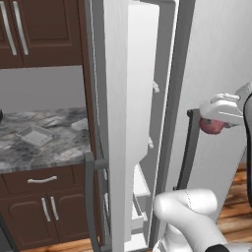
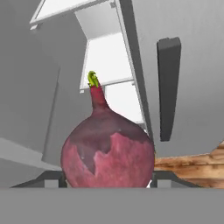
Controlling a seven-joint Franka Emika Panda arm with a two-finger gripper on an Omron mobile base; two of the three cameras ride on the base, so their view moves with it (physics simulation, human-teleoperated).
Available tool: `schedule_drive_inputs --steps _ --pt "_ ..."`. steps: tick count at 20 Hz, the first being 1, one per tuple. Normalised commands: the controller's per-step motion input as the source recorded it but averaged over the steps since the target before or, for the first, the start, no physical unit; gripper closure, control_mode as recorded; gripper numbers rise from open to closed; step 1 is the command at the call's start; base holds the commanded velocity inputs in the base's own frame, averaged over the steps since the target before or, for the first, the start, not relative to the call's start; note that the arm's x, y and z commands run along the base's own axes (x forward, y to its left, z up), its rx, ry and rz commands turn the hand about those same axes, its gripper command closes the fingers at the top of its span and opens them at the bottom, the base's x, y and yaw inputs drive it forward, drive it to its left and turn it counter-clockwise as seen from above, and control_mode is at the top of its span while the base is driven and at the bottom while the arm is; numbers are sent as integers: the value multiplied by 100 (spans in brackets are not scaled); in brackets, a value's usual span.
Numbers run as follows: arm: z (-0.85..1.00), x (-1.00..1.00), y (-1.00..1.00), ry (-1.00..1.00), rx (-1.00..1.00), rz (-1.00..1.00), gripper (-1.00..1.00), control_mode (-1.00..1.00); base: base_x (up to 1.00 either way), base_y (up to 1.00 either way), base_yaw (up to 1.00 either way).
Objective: Take the onion and tomato out of the freezer and place them in the tupperware container on the counter. Then put the tupperware containing the vegetables back in the freezer.
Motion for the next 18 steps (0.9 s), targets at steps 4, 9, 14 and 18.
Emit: schedule_drive_inputs --steps 4,9,14,18 --pt "-19 -10 0 6 -20 3 100 -100 0 0 0" --pt "-9 -38 0 3 -13 0 100 100 -20 0 0" --pt "0 0 0 0 0 0 100 100 -100 3 0" --pt "0 0 0 0 0 0 100 100 -88 43 0"
